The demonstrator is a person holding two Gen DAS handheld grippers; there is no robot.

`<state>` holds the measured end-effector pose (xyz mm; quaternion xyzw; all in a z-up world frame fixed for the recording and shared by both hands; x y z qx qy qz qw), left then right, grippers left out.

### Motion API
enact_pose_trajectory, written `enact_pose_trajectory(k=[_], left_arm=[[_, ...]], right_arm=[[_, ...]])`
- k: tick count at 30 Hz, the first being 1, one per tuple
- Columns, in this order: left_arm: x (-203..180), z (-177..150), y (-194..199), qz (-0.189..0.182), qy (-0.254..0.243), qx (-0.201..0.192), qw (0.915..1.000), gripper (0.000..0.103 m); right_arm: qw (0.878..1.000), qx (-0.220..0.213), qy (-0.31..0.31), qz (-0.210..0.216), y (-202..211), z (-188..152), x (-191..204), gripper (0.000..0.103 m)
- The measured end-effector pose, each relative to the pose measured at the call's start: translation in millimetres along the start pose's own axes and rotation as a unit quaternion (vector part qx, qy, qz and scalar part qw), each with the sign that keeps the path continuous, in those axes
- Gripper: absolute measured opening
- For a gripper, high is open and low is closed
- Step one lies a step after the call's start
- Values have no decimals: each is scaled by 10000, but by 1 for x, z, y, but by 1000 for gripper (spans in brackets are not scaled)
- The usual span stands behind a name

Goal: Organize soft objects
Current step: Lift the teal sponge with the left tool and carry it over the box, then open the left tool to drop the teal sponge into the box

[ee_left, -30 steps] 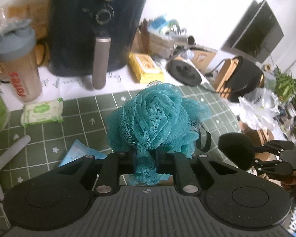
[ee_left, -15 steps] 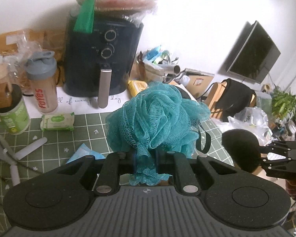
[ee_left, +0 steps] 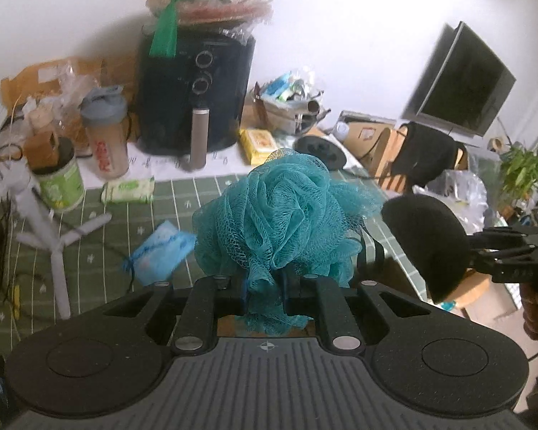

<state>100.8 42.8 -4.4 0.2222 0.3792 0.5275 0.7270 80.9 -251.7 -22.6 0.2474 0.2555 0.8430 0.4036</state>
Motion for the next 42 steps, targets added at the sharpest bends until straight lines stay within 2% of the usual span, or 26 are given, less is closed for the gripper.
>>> enact_pose_trajectory(k=[7,10,12,13,14,15,17,21,27,29,33,37,42], left_arm=[[-1,-28,3,51,78,267,9996,16],[-2,-41,-2,119,82,461,9988,20],[-6,-48,-6,238,-38,513,9984,33],[-7,-52,-6,313,-92,491,9983,40],[-8,-55,-6,349,-123,468,9982,53],[-8,-57,-5,360,-146,413,9984,65],[-11,-60,-1,421,-178,270,9986,75],[-8,-64,2,696,-198,208,9972,75],[11,-73,-2,1084,159,281,9936,75],[18,-79,-5,1011,347,359,9936,75],[25,-91,-18,611,744,677,9930,78],[20,-96,-20,758,591,653,9932,79],[19,-95,-19,708,752,582,9929,80]], right_arm=[[9988,363,-184,262,-8,-14,20,45],[9971,655,-249,288,-17,-22,28,47],[9969,676,-187,342,-19,-27,34,56],[9970,688,-120,343,-20,-28,38,73],[9975,651,-33,276,-20,-30,41,87],[9979,610,59,205,-19,-31,43,91],[9979,604,203,124,-19,-34,46,97],[9974,675,229,-67,-20,-44,42,98],[9973,723,25,-102,-22,-59,35,102],[9972,743,-76,-40,-25,-63,35,102],[9966,732,-290,230,-29,-69,36,102],[9962,716,-375,314,-32,-69,38,103],[9963,755,-322,254,-33,-67,37,103]])
Point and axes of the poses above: each gripper's, at about its wrist camera, not at the fingertips, and y roughly against the way its jaws point, x to its left, z to its top, the point moved 4 cm from there along -y, roughly the way its jaws point, and after that the axes turned 9 degrees about y, right-handed, at the moved point
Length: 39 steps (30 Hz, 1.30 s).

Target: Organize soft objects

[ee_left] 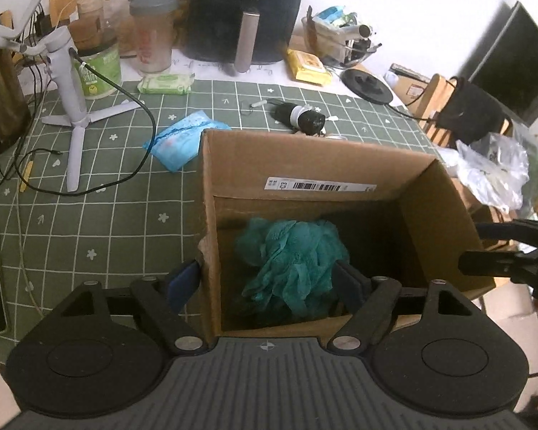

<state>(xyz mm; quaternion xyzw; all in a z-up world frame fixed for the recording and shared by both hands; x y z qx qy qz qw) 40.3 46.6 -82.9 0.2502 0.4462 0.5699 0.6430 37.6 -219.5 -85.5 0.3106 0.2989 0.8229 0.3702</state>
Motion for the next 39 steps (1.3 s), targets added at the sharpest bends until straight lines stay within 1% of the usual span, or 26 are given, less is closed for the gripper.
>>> enact_pose_trajectory(k=[6,8,10,16,22,26,30,33,37,39], left_arm=[[-3,1,-4,30,-9,-34,10000,80],[0,3,-5,21,86,-50,9999,80],[4,5,-3,100,217,-154,9996,80],[6,18,11,271,236,-487,9982,80],[1,25,14,331,143,-575,9977,81],[1,28,9,296,90,-474,9984,80],[1,35,10,226,-25,-510,9984,80],[2,42,13,146,-49,-581,9982,80],[1,52,12,89,-174,-610,9979,80],[2,57,12,82,-196,-649,9977,80]], right_arm=[[10000,17,56,-74,1,0,0,103],[9999,-60,60,-113,3,1,0,102],[9996,-136,94,-214,7,4,-2,102],[9978,-248,-27,-613,17,10,-25,103],[9965,-369,-157,-732,20,21,-55,103],[9955,-435,-292,-789,11,40,-83,103],[9946,-418,-333,-885,-7,60,-108,103],[9955,-429,-56,-841,-24,76,-117,103],[9958,-286,371,-790,-50,97,-122,103],[9959,-218,580,-658,-63,107,-121,103]])
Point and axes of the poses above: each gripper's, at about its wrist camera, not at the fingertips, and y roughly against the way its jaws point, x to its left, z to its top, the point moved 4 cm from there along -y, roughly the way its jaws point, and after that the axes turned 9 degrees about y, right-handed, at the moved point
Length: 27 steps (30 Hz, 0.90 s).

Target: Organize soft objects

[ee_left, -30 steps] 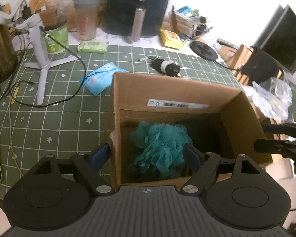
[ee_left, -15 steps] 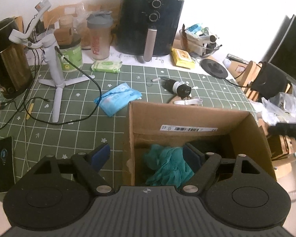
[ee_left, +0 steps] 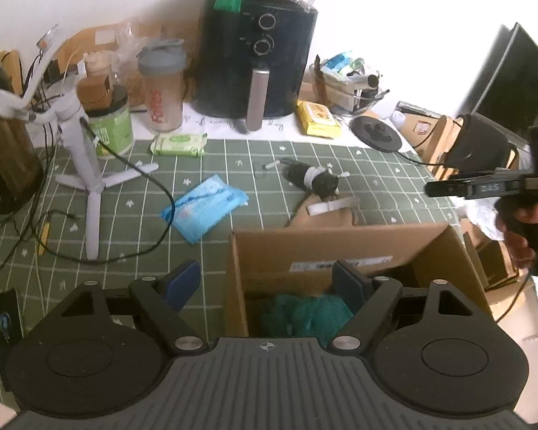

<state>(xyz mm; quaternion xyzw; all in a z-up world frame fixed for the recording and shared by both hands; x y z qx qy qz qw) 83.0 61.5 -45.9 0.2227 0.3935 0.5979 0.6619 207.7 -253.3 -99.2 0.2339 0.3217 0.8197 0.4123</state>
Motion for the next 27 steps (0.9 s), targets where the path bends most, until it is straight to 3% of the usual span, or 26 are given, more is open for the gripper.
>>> enact_pose_trajectory(k=[7,16,21,24,27], left_arm=[[6,9,-4,-153,61,33,9999,80],[25,14,-17,-204,413,209,9987,81],[35,13,-24,-165,502,351,9980,80],[40,14,-26,-148,567,371,9976,80],[45,13,-29,-109,637,399,9971,80]], right_arm=[[9972,317,547,387,-51,15,7,102],[9816,832,1568,706,-99,18,20,87],[9708,1098,1945,878,-121,20,25,72],[9630,1312,2165,921,-136,20,26,58],[9580,1455,2315,865,-149,20,25,54]])
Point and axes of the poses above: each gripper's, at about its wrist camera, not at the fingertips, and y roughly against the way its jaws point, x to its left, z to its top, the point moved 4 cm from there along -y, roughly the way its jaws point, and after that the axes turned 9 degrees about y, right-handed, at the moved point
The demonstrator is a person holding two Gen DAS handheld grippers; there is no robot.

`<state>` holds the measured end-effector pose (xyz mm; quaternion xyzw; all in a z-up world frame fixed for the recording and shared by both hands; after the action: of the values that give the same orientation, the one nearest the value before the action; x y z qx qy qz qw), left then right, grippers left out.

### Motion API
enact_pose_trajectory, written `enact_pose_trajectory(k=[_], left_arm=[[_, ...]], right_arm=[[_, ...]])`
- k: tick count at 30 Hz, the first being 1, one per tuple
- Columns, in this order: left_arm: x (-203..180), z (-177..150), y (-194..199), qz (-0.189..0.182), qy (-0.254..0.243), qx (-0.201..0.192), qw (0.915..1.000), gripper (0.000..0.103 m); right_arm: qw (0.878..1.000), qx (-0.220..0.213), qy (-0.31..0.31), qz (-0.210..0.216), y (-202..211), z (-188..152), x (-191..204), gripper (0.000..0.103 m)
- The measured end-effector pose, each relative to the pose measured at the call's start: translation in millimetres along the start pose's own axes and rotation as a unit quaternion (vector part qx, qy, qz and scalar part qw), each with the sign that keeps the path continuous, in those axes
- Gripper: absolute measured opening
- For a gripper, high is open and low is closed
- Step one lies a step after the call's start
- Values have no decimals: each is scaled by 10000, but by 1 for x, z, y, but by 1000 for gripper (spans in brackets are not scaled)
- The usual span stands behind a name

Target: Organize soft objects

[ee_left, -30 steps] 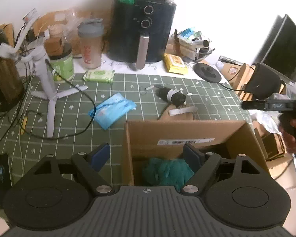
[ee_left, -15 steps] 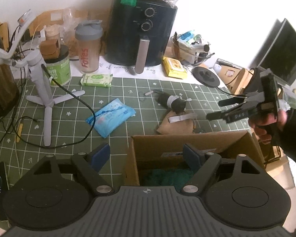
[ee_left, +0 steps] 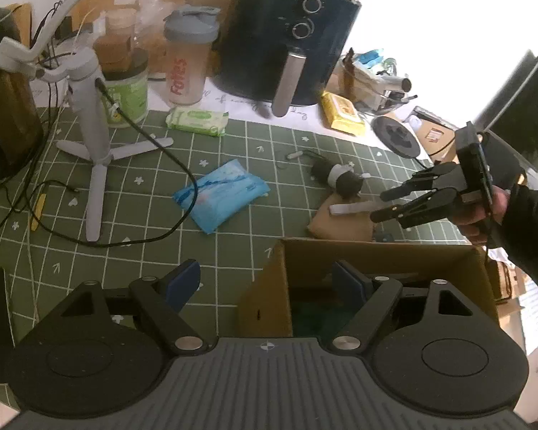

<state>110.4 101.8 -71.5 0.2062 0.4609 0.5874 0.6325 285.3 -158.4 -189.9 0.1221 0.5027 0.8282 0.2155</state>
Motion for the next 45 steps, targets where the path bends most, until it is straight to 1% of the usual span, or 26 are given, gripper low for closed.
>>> enact_pose_trajectory(k=[1,4,8,10,11,13,14,15,16,17,18,21,24,28,33,35,40,45], left_arm=[[2,0,-1,15,19,6,10000,80],[5,1,-1,46,72,12,10000,80],[10,2,-3,90,151,26,9998,80],[11,3,-3,103,161,34,9998,80],[11,4,-4,109,158,38,9998,80],[11,4,-4,121,137,41,9998,80],[10,5,-5,125,123,41,9998,80],[10,6,-4,124,105,37,9999,80],[10,7,-4,127,92,31,9999,80],[10,8,-4,127,77,26,9999,80],[10,10,-5,124,57,16,9999,80],[8,16,-6,109,-28,-26,9999,80],[5,24,-6,84,-151,-81,9998,80],[1,34,-9,70,-347,-140,9993,80],[-4,47,-15,124,-558,-170,9982,80],[-7,53,-18,119,-684,-172,9974,80],[-14,68,-31,201,-1099,-98,9937,80],[-21,79,-57,358,-1556,111,9871,80]], right_arm=[[10000,61,-7,-63,-4,1,-2,54],[9999,108,-2,48,-13,7,-5,50],[9990,236,336,170,-24,13,2,50],[9983,335,466,129,-30,15,3,43],[9979,390,498,102,-33,16,4,37],[9972,484,562,40,-36,17,4,33],[9969,508,602,51,-36,18,4,29],[9963,545,664,48,-36,18,6,21],[9956,579,733,47,-36,18,7,17],[9949,596,808,67,-35,17,9,10],[9945,607,854,92,-34,17,10,6],[9930,604,1011,128,-30,14,16,4],[9932,533,1027,112,-21,13,19,4],[9955,300,894,-76,-4,13,17,3],[9968,10,367,-707,21,12,6,3],[9961,-56,101,-871,30,10,1,3],[9923,-176,-477,-1132,51,0,-4,3],[9865,-308,-973,-1283,72,-14,-1,3]])
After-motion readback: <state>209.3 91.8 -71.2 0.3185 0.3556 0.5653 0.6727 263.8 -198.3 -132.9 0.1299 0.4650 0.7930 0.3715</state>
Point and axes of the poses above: each gripper's, at about its wrist camera, not at the fingertips, and y roughly against the way its jaws point, x to its left, z to its top, the point moved 4 cm from there along -y, roughly the way its jaws point, and after that the axes turned 9 degrees about y, right-handed, at the moved point
